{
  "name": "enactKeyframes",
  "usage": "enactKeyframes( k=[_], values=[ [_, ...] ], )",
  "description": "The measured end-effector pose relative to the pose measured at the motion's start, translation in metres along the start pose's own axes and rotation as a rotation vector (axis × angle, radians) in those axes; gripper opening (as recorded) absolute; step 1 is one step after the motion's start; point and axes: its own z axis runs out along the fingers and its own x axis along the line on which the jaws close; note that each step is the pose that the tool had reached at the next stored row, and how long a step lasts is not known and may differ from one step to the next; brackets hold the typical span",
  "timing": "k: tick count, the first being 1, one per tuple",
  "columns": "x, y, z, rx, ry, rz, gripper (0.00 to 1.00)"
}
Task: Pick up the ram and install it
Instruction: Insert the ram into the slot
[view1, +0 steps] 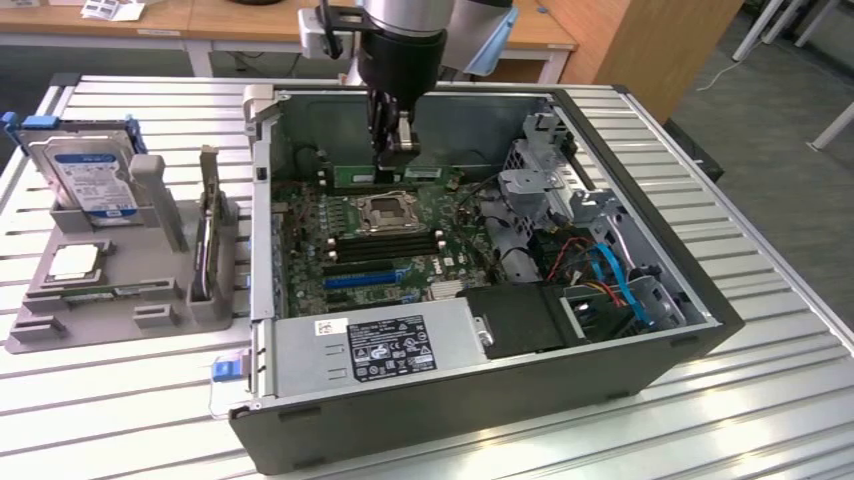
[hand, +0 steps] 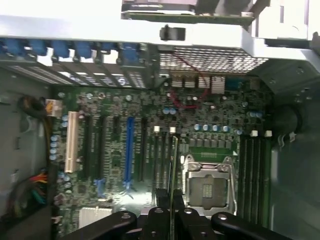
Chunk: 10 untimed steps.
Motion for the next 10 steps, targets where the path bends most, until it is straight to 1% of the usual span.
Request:
enactKeyframes(
  k=[2,5,10],
  values=[
    [-0.005,-0.0003,0.0034,-0.0002,0.0001,0.000,0.14],
    [-0.009,-0.0006,0.0088,-0.0001,0.0002,0.000,0.14],
    [-0.010,-0.0010,0.0180,0.0000,0.0000,0.000,0.14]
  ],
)
